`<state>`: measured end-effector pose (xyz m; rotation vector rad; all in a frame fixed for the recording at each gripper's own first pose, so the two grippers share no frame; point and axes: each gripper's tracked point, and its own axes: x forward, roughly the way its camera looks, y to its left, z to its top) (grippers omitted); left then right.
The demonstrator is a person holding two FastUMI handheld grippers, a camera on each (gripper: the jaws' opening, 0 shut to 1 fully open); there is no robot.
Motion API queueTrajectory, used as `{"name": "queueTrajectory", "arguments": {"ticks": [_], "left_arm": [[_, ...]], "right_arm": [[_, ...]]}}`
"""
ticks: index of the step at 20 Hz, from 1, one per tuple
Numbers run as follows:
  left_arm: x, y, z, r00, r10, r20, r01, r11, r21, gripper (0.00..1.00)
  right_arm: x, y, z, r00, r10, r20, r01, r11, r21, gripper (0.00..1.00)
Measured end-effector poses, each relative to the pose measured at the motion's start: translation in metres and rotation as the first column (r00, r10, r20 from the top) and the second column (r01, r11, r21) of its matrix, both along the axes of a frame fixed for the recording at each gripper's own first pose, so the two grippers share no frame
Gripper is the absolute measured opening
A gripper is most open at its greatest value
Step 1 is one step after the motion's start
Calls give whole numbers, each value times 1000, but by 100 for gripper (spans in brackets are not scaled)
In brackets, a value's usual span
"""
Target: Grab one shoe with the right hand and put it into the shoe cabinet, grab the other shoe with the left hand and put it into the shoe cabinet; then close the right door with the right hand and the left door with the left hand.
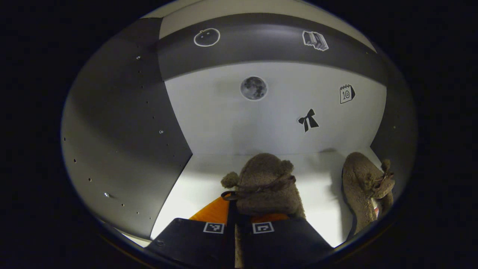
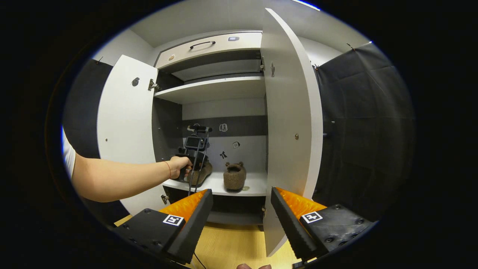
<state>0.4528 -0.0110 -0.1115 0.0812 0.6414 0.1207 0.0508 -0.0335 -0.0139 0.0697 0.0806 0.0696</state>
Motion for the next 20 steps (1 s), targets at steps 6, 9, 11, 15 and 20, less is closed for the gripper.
{"name": "queueTrajectory", "arguments": {"ticks": [6,9,11,15,20], "left_arm": [[-29,-9,23,998,-41,53,42,999,-9,41],[-56,-15,43,989,-84,122,83,996,11,71],[-76,-21,53,982,-114,151,114,993,8,81],[-119,-26,85,958,-140,249,139,990,22,93],[-177,-41,126,898,-166,407,190,982,-18,96]], "right_arm": [[-4,5,3,1000,20,0,-20,1000,2,98],[-8,6,7,1000,30,9,-30,1000,4,98],[-12,8,7,999,42,8,-42,999,6,98],[-17,11,11,998,61,10,-61,998,0,98],[-23,5,21,997,74,15,-74,997,10,98]]}}
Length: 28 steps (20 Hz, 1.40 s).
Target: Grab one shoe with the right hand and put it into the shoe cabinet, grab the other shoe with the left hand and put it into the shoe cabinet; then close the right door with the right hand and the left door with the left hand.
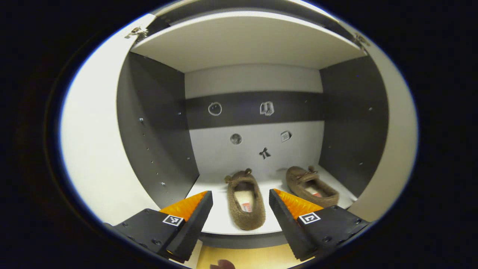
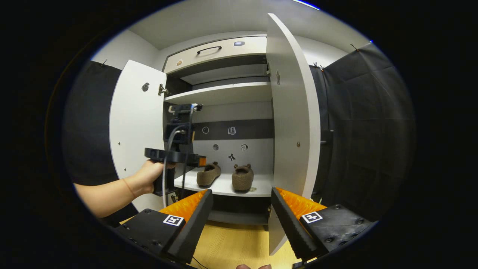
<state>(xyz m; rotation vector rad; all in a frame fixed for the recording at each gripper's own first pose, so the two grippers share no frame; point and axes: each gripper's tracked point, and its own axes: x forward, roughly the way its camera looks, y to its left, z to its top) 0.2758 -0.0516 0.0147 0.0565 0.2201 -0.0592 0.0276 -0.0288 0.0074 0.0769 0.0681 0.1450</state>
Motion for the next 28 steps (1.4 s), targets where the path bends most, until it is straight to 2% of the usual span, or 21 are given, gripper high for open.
{"name": "queueTrajectory", "arguments": {"ticks": [4,10,13,21,24,28], "left_arm": [[-55,12,25,994,23,106,-26,999,25,96],[-118,2,24,994,-1,113,3,1000,-19,96],[-147,4,25,992,16,123,-11,999,-46,96],[-200,-10,31,987,23,157,-16,999,-44,96],[-212,-18,31,986,12,168,-5,999,-39,96],[-221,-22,25,988,5,153,1,999,-39,96]], "right_arm": [[-4,-18,10,1000,-17,6,17,1000,10,98],[-12,-61,17,998,-65,8,65,998,16,98],[-14,-89,18,995,-103,16,103,995,1,98],[6,-173,21,972,-235,23,234,972,21,98],[19,-191,18,967,-253,17,253,967,20,98],[33,-187,16,974,-228,7,228,973,18,98]]}}
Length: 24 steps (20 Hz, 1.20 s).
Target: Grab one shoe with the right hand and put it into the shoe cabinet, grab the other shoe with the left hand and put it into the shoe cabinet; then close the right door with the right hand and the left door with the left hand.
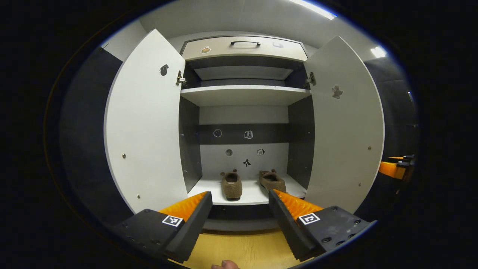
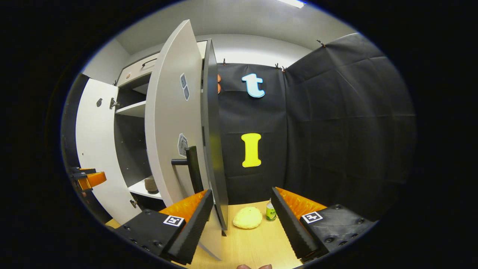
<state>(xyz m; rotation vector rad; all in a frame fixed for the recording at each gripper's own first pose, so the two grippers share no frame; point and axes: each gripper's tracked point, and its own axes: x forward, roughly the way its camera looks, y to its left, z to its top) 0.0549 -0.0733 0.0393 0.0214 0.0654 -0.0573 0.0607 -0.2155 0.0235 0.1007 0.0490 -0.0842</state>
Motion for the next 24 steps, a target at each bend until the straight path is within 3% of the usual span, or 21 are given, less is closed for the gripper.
{"name": "queueTrajectory", "arguments": {"ticks": [9,24], "left_arm": [[-11,21,-5,1000,24,-3,-24,1000,20,96],[-21,80,-13,998,66,-13,-67,997,-25,96]], "right_arm": [[1,31,0,1000,25,-7,-25,1000,7,97],[16,138,-5,989,150,-11,-150,989,-4,98]]}}
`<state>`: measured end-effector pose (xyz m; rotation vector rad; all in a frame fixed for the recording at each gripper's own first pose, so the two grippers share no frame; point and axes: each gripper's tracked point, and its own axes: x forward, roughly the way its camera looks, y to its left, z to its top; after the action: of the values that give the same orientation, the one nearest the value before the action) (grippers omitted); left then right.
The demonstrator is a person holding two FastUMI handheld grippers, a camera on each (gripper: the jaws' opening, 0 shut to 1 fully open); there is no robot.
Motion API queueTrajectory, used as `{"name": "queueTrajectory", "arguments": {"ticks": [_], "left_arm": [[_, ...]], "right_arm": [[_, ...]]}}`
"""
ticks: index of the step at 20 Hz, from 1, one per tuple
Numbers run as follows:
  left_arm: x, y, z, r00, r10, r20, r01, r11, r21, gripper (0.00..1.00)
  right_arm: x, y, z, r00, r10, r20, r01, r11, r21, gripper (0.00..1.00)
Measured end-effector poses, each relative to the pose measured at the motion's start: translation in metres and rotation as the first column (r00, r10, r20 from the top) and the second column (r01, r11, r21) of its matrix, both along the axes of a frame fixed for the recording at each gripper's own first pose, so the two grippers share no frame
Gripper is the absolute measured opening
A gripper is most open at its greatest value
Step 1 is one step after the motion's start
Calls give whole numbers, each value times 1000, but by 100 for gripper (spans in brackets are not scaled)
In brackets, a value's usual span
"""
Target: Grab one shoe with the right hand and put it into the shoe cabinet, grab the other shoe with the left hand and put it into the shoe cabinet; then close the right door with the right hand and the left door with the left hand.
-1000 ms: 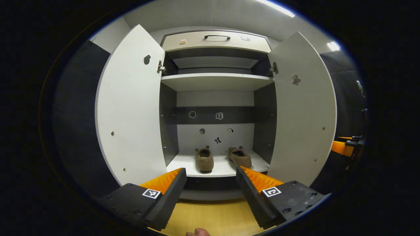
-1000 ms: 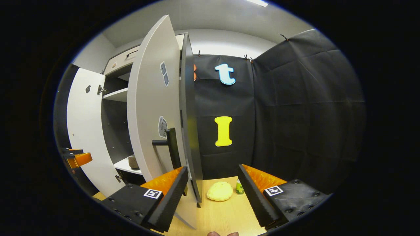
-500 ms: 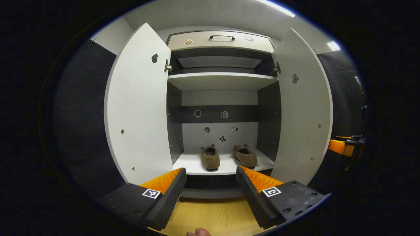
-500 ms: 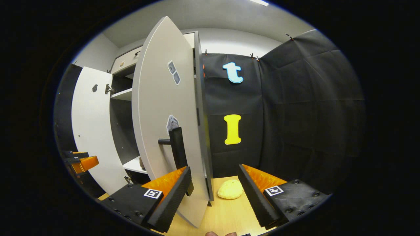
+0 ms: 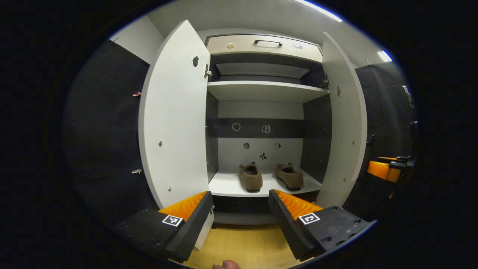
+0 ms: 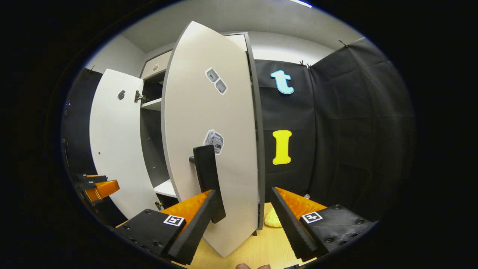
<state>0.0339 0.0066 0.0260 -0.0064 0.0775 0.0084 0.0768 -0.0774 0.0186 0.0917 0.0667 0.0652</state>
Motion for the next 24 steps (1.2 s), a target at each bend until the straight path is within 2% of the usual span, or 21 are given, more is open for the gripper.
{"name": "queueTrajectory", "arguments": {"ticks": [6,12,19,24], "left_arm": [[-12,30,3,1000,28,3,-28,1000,-1,96],[-29,74,1,997,75,-2,-75,997,-14,96],[-48,154,8,983,186,13,-185,983,-5,96],[-33,208,17,970,242,38,-243,970,23,96]], "right_arm": [[23,50,1,998,58,7,-58,998,-22,98],[14,94,2,994,106,16,-106,994,-17,98],[4,100,-11,997,81,1,-81,997,-8,98],[-1,93,-10,999,41,7,-40,999,-12,98]]}}
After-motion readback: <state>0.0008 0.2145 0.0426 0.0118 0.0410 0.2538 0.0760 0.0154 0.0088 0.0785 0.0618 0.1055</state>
